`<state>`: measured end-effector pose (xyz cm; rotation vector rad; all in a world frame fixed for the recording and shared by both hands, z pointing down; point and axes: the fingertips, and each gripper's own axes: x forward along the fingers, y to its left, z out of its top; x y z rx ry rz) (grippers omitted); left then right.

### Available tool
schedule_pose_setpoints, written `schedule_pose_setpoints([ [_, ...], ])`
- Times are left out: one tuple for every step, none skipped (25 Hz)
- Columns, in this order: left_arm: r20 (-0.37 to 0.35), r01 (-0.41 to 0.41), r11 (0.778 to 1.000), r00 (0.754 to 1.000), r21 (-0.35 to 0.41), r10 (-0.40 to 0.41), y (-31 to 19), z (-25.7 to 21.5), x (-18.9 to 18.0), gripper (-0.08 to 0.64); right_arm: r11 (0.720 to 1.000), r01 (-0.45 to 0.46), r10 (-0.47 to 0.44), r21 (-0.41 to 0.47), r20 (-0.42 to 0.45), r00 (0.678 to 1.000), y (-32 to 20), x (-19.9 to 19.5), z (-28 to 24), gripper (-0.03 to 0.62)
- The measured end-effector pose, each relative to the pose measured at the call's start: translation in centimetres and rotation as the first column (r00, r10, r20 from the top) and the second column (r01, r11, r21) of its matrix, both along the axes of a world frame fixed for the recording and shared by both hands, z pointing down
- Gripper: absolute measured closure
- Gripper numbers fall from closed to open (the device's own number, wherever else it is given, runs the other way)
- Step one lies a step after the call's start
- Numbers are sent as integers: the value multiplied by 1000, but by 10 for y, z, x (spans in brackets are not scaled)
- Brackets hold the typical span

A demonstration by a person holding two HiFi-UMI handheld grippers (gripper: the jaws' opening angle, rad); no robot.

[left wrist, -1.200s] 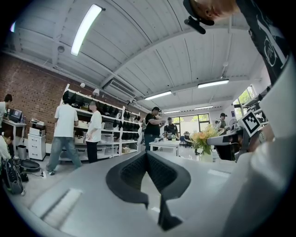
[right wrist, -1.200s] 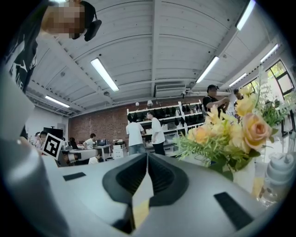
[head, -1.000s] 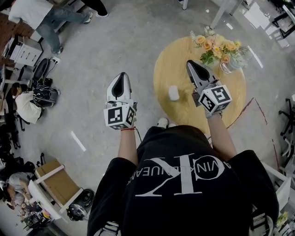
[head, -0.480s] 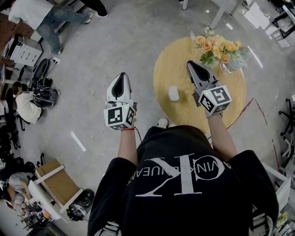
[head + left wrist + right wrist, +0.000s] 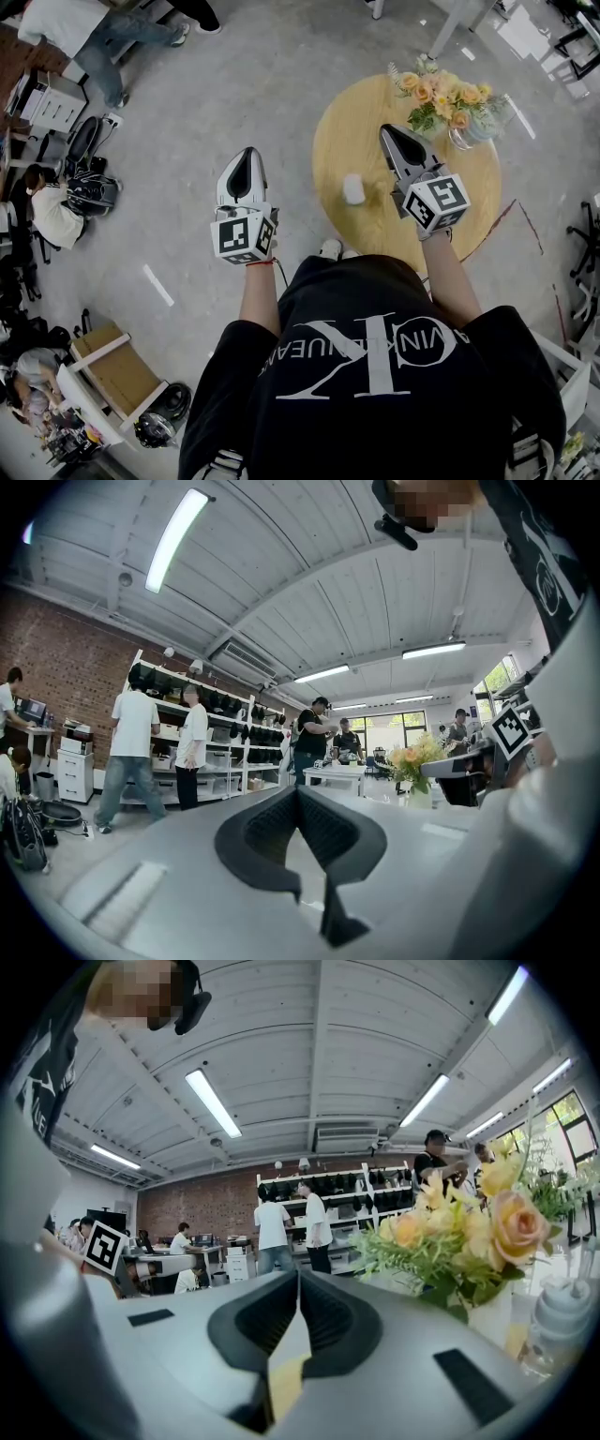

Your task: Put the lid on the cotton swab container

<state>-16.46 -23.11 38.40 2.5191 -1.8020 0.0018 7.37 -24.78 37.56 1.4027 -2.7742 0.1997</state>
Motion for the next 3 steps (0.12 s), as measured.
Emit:
schedule_pose_setpoints([
  [0,0,1000,1000,0,0,0,-1,0,548,1000,0,0,0,1,1000,0,0,-1,572],
  [0,1,1000,1000,0,-1,0,-1,-1,548,1000,-1,1,0,2,1000,0,-1,-1,572],
  [-1,1,1000,1000,0,-1,1,-1,-1,548,1000,-2,2,0,2,1000,0,-1,-1,572],
])
